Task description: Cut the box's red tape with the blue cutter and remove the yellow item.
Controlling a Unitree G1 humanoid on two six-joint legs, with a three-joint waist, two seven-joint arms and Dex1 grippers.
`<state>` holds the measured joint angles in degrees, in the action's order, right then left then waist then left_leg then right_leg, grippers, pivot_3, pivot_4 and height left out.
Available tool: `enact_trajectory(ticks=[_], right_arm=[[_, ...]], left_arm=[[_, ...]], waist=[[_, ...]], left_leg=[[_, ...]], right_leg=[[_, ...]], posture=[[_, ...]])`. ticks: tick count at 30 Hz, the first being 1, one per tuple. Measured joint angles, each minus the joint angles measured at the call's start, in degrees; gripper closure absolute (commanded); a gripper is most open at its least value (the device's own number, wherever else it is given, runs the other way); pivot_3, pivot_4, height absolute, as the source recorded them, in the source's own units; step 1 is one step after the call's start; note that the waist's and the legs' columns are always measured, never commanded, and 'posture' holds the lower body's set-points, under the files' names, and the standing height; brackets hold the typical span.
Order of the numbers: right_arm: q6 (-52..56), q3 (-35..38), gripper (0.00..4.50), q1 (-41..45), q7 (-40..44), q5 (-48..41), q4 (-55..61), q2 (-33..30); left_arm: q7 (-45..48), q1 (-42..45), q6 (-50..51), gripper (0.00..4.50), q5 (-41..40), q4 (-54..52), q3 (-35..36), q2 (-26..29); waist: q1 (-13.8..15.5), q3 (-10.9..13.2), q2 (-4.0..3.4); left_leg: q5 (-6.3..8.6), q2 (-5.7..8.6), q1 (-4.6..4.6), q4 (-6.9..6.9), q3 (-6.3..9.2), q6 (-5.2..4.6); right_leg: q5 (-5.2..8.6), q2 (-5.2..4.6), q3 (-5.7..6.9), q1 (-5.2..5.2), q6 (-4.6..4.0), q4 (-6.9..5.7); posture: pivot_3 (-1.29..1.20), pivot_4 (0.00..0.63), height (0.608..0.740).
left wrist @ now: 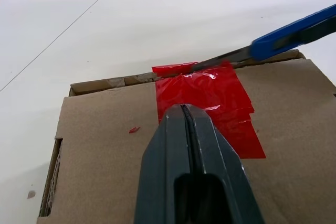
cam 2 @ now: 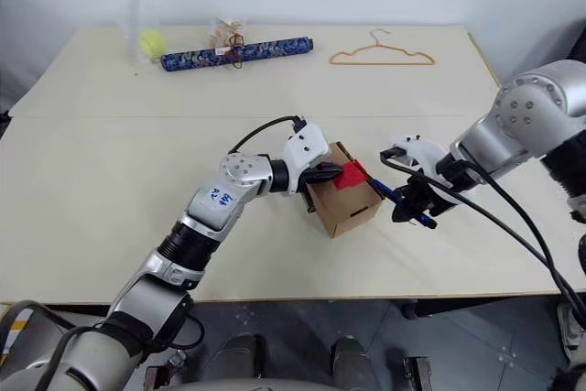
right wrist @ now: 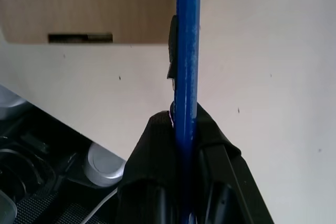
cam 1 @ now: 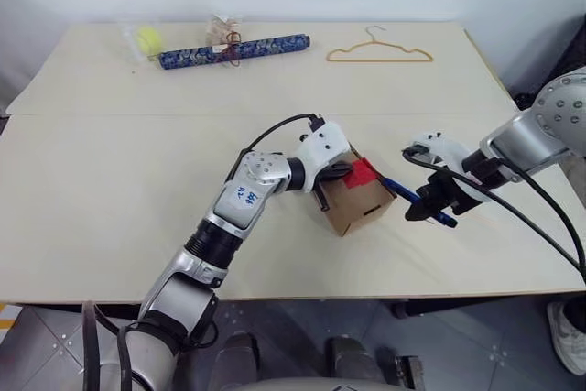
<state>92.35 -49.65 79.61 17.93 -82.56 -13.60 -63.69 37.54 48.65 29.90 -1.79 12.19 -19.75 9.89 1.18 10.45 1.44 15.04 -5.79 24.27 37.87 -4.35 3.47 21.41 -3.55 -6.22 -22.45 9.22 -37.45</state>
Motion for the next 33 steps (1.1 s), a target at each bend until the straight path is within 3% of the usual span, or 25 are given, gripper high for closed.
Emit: enact_trajectory(ticks=[4, 13, 16, 20, 24, 27, 29, 33], right_arm=[[-0.03, 0.20, 4.43, 0.00, 2.35, 1.06, 1.08, -1.01], [-0.01, 2.35, 4.43, -2.08, 7.73, 0.71, 6.71, -10.25], [-0.30, 9.31, 4.43, -5.31, 10.91, 4.13, 7.24, -11.35], [-9.91, 19.66, 4.43, -16.57, 17.49, 14.36, 11.23, -16.41], [-18.15, 27.65, 3.23, -29.21, 22.10, 21.52, 11.15, -18.02], [-33.30, 35.60, 2.21, -46.92, 25.28, 28.80, 8.86, -18.29], [-44.59, 39.34, 1.43, -55.92, 25.27, 35.61, 4.85, -13.97], [-56.39, 44.25, 0.04, -60.17, 26.05, 42.15, 2.77, -6.03]], left_arm=[[0.07, 0.01, -0.04, 4.50, 0.00, -0.06, -0.02, -0.04], [0.24, 0.01, -0.83, 4.50, 0.00, 0.20, 0.01, 0.28], [0.55, 0.01, -2.23, 4.50, -0.04, 1.02, 0.57, 0.34], [2.61, -0.78, -5.46, 4.50, -1.32, 1.56, 2.13, 1.57], [6.60, -2.21, -7.60, 4.50, -3.63, 1.45, 4.85, 4.35], [11.02, -5.08, -5.73, 4.50, -9.00, -0.70, 9.12, 7.42], [13.96, -6.79, -4.70, 4.50, -11.65, -1.86, 12.24, 11.64], [17.44, -8.94, -2.90, 4.50, -14.26, -6.95, 14.64, 16.55]], waist=[[0.12, 0.00, 0.00], [-0.03, 0.00, 0.00], [-0.01, 0.00, 0.00], [0.06, 0.01, 0.01], [-0.76, 0.02, -0.01], [-1.22, 0.06, 0.05], [-1.70, 0.07, 0.05], [-2.38, 0.26, -0.36]], left_leg=[[0.00, 0.00, 0.02, -0.03, 0.00, 0.00], [0.02, 0.01, 0.02, -0.06, 0.00, 0.00], [0.01, 0.02, 0.02, -0.03, -0.01, 0.00], [0.01, 0.01, 0.02, -0.10, 0.00, 0.02], [-0.11, 0.01, -0.05, -0.16, -0.04, 0.22], [-0.17, -0.02, -0.09, -0.25, 0.01, 0.32], [-0.19, -0.02, -0.11, -0.19, -0.02, 0.35], [-0.22, 0.01, -0.11, -0.02, -0.10, 0.40]], right_leg=[[0.00, 0.00, 0.00, -0.03, 0.00, 0.01], [0.00, 0.00, -0.01, -0.02, 0.00, 0.05], [0.00, 0.00, -0.03, -0.02, 0.00, 0.04], [0.00, 0.02, -0.01, -0.02, 0.01, 0.08], [-0.01, 0.03, -0.07, -0.07, 0.02, 0.03], [0.00, 0.07, -0.04, -0.04, 0.04, 0.02], [-0.01, 0.08, -0.11, -0.11, 0.05, -0.01], [-0.06, 0.06, -0.20, -0.06, 0.15, -0.09]], posture=[[0.00, 0.150, 0.740], [0.00, 0.150, 0.740], [0.00, 0.150, 0.740], [0.00, 0.150, 0.740], [0.00, 0.150, 0.740], [0.00, 0.150, 0.740], [0.00, 0.150, 0.740], [0.00, 0.150, 0.740]])
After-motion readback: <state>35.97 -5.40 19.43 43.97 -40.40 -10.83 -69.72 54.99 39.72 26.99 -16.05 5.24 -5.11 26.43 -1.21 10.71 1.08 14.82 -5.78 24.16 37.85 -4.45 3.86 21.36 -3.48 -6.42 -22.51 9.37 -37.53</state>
